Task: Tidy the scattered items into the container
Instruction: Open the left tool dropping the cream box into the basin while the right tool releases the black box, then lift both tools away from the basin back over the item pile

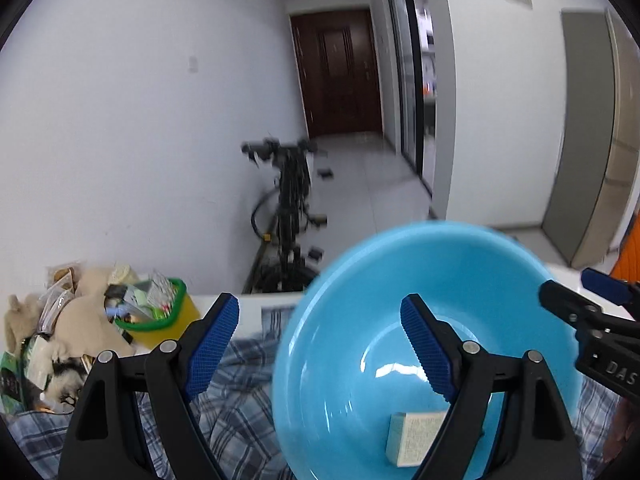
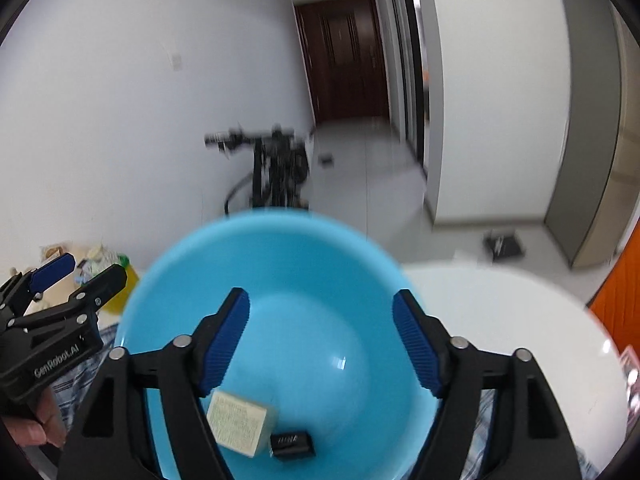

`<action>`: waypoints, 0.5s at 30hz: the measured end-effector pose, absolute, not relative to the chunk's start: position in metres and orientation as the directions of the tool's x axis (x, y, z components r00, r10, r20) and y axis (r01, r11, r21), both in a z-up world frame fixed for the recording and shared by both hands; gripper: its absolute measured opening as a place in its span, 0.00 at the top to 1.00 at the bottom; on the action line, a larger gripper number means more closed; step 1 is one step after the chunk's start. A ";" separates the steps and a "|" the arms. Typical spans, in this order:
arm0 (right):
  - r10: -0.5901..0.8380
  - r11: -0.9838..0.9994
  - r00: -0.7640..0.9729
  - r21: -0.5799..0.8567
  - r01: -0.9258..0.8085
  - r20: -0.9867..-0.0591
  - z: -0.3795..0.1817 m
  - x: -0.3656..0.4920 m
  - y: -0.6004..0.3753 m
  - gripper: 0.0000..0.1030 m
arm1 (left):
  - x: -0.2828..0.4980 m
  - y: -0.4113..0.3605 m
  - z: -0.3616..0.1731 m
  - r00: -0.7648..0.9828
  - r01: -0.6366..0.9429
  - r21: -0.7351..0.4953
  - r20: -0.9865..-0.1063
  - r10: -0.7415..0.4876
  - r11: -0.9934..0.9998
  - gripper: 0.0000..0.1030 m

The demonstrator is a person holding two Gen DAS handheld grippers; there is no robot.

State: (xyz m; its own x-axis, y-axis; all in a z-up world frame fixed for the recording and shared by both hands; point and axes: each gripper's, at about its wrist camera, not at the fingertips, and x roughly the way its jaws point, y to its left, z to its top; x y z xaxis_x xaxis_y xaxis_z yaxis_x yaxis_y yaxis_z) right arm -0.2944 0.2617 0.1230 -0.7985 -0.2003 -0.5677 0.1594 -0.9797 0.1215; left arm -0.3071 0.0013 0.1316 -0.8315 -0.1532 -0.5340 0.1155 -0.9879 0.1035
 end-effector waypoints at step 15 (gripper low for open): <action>-0.149 -0.984 -0.945 -0.054 0.172 -0.291 0.158 -0.259 0.238 0.00 | -0.245 0.007 0.161 -0.985 0.038 0.091 -0.166 -0.053 -0.995 0.00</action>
State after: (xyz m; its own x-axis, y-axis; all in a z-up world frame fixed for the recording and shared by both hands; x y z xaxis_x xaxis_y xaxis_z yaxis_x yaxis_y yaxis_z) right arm -0.2588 0.2385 0.1582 -0.9450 -0.1488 -0.2914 0.1716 -0.9837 -0.0544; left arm -0.2451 0.0068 0.1610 -0.9847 -0.0527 -0.1659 0.0380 -0.9952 0.0906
